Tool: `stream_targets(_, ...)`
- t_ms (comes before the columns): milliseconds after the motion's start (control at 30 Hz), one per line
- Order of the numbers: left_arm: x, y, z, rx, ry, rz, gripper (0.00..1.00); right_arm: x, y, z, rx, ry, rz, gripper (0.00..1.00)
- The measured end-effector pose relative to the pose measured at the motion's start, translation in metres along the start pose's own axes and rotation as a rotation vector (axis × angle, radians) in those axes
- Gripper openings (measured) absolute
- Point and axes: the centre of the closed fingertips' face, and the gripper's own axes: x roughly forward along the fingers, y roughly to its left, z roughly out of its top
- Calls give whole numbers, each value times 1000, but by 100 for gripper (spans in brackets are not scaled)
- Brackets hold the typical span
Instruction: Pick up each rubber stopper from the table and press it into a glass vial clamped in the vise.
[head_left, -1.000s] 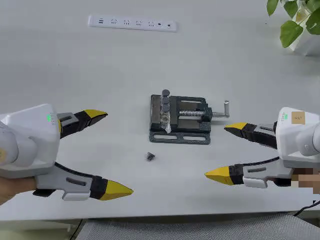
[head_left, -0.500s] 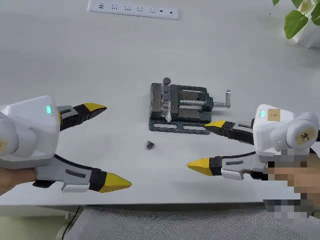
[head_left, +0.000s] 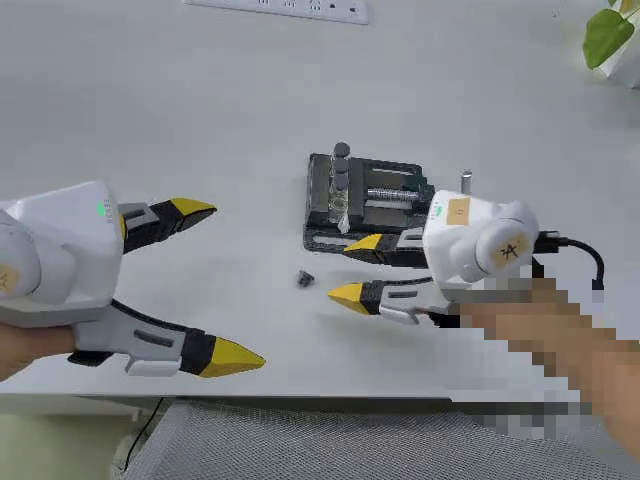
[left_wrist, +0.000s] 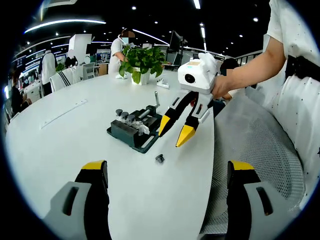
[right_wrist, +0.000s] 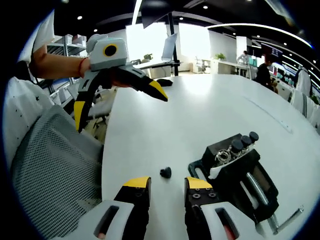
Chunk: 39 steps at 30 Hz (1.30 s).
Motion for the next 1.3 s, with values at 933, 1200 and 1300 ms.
stream_targets(933, 4, 2, -5, -26, -2, -11, 99, 32, -2, -15, -158, 104, 32, 1)
stream_targets(1200, 5, 2, -6, -27, 1, -17, 99, 32, -3, -16, -164, 105, 25, 0)
stream_targets(1300, 6, 2, -5, -29, -1, -18, 99, 32, -3, -16, -162, 105, 22, 0)
